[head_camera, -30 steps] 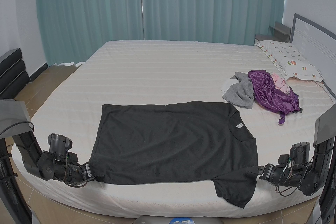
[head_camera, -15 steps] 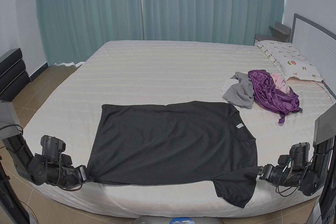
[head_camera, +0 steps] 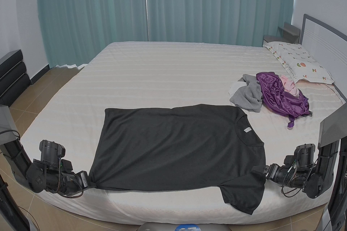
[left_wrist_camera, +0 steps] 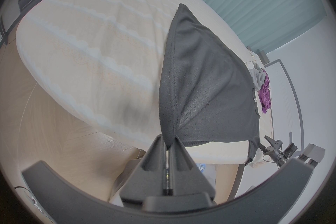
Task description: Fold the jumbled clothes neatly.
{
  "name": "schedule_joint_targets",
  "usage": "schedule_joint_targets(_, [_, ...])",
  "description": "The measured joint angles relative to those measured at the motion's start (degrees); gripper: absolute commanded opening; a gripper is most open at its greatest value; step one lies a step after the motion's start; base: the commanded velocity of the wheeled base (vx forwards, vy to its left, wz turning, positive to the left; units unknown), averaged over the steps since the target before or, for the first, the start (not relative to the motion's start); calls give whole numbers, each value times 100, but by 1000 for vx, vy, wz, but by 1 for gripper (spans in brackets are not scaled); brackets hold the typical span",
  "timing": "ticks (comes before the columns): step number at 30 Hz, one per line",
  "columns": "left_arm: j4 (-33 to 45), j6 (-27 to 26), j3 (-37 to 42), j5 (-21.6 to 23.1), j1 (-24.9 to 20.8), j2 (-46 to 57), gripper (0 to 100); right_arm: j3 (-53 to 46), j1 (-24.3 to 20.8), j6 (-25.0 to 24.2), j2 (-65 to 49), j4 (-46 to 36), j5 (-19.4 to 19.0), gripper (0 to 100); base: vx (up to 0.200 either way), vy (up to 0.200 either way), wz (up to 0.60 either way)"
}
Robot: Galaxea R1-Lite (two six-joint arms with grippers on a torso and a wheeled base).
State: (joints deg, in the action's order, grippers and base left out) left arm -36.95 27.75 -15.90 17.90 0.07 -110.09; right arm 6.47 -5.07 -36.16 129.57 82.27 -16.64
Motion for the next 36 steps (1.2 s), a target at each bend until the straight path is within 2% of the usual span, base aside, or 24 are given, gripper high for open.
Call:
schedule_joint_targets(4, [0, 2, 11, 20, 0, 12, 0, 328, 1, -123, 162, -16, 110, 100, 0, 0, 0])
schedule_joint_targets(5, [-2, 2, 13, 22, 0, 12, 0, 408, 1, -189, 196, -29, 123, 0, 0, 0, 0])
schedule_joint_targets(22, [-5, 11, 27, 148, 0, -29, 0, 1106, 243, -473, 363, -101, 145, 0, 0, 0, 0])
schedule_joint_targets(31, [-44, 176, 16, 282, -7, -41, 0, 1515, 201, -495, 411, -227, 126, 0, 0, 0, 0])
schedule_joint_targets(32, [-44, 176, 16, 284, -7, -44, 0, 1535, 201, -497, 427, -224, 127, 100, 0, 0, 0])
schedule_joint_targets(36, [-44, 176, 16, 285, -10, -46, 0, 1582, 218, -500, 439, -222, 96, 100, 0, 0, 0])
